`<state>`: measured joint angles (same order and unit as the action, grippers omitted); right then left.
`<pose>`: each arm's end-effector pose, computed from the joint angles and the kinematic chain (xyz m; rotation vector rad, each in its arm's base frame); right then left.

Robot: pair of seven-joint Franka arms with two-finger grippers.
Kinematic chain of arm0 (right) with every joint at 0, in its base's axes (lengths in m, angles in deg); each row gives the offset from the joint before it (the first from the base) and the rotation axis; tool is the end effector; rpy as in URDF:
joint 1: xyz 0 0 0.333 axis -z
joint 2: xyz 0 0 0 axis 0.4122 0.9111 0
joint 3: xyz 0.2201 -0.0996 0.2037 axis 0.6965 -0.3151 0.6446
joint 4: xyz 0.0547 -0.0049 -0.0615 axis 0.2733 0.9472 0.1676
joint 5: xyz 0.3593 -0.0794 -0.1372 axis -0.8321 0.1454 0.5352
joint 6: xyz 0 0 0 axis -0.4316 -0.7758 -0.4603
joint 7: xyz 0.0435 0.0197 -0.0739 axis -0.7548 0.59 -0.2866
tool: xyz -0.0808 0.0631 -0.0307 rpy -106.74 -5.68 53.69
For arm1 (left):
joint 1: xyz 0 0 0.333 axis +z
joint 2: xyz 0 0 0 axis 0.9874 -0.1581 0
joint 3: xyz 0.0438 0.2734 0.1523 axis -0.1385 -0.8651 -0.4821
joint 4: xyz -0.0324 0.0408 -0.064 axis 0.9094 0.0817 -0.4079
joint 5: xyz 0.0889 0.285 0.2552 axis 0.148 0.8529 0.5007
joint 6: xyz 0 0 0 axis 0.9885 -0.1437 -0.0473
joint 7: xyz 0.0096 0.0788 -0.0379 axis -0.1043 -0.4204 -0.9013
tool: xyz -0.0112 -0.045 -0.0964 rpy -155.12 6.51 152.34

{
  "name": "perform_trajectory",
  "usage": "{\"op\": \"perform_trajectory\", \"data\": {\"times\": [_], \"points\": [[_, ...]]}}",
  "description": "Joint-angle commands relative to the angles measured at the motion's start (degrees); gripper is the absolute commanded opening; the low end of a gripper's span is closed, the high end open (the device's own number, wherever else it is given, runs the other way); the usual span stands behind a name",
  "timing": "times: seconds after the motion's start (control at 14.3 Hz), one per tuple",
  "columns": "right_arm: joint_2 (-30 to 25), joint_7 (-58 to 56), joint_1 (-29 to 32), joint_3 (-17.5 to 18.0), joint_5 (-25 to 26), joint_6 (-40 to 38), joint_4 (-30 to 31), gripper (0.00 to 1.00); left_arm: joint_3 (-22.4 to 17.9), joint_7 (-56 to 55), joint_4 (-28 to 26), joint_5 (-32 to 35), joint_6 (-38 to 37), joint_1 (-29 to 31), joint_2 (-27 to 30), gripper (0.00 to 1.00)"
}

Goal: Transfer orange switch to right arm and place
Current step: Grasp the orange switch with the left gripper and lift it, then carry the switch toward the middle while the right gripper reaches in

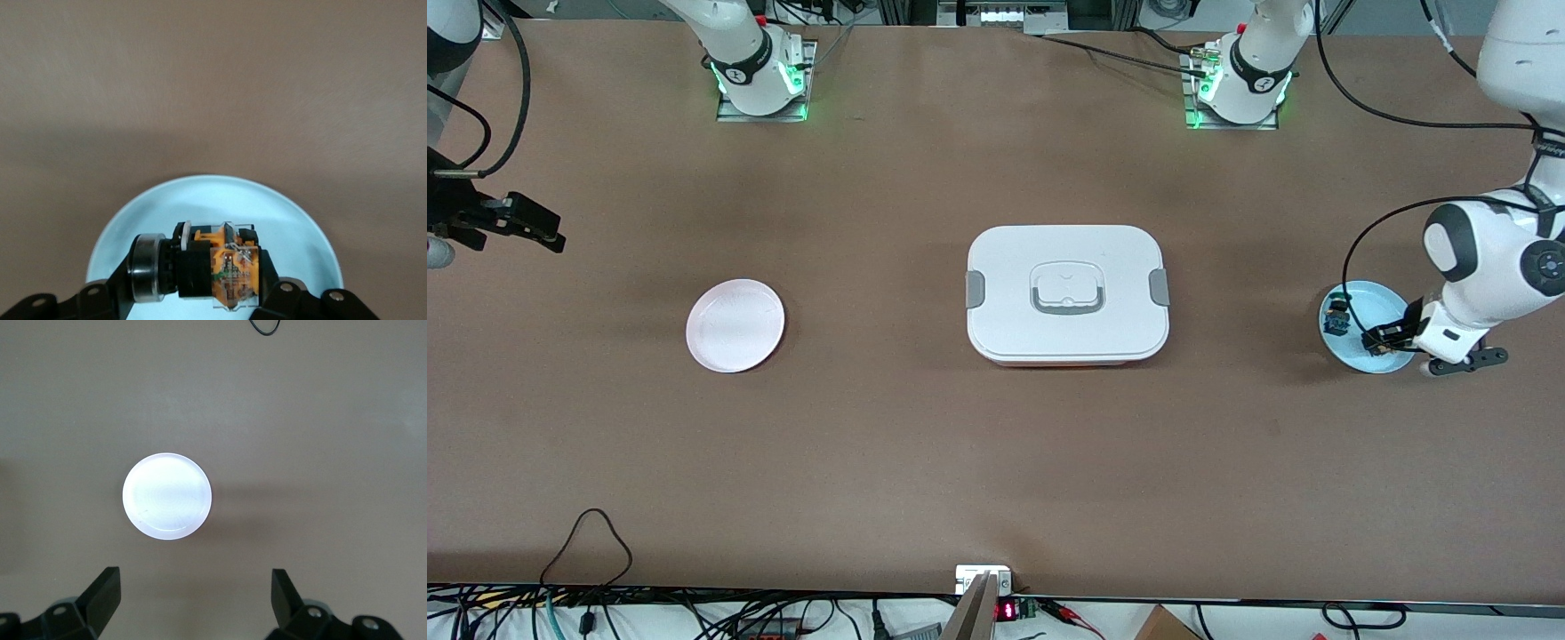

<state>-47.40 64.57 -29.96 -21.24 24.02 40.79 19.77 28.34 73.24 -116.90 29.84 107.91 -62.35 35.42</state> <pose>0.5747 -0.0321 0.5820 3.0920 -0.0008 0.0174 0.5766 0.1868 0.2283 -3.0803 -0.2565 -0.0126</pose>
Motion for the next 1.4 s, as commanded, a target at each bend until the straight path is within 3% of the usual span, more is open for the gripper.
{"op": "perform_trajectory", "data": {"times": [0.0, 0.21, 0.35, 0.63, 0.77, 0.98, 1.19, 1.33], "points": [[0.3, -0.3, 0.2, 0.5, -0.7, -0.8, -0.7, 1.00, 1.0, 10.6, 3.1, 0.3, -6.7, 0.7, 3.7, 0.19], [0.4, -0.3, 0.1, 0.7, -1.2, -0.6, -0.7, 1.00, 2.9, 23.8, 7.8, -9.0, -16.6, 0.8, 5.0, 0.19], [1.0, -0.8, 0.2, 0.7, -2.8, -0.5, -0.7, 1.00, 3.2, 31.8, 13.6, -15.3, -27.1, -0.1, 4.8, 0.18], [1.0, -1.0, -0.1, 0.7, -8.4, -0.6, -0.1, 1.00, 7.9, 38.3, 20.4, -29.3, -43.2, -0.3, 4.4, 0.11], [1.0, -1.0, 0.3, 0.6, -16.2, -1.0, 0.6, 1.00, 12.0, 42.1, 20.8, -33.1, -44.9, -0.1, 4.3, 0.02], [0.9, -1.0, 0.3, 0.7, -26.9, -0.9, 3.0, 1.00, 19.3, 51.9, 20.8, -39.1, -45.3, 0.4, 3.7, 0.03], [0.5, -1.0, 0.1, 0.6, -40.0, -1.0, 7.3, 1.00, 20.6, 69.5, 20.6, -52.3, -45.2, -1.5, -0.4, 0.03], [0.4, -1.6, -0.3, 0.7, -46.4, -1.0, 9.8, 1.00, 21.1, 74.9, 19.8, -59.0, -45.0, -2.3, -0.8, 0.03]]}}
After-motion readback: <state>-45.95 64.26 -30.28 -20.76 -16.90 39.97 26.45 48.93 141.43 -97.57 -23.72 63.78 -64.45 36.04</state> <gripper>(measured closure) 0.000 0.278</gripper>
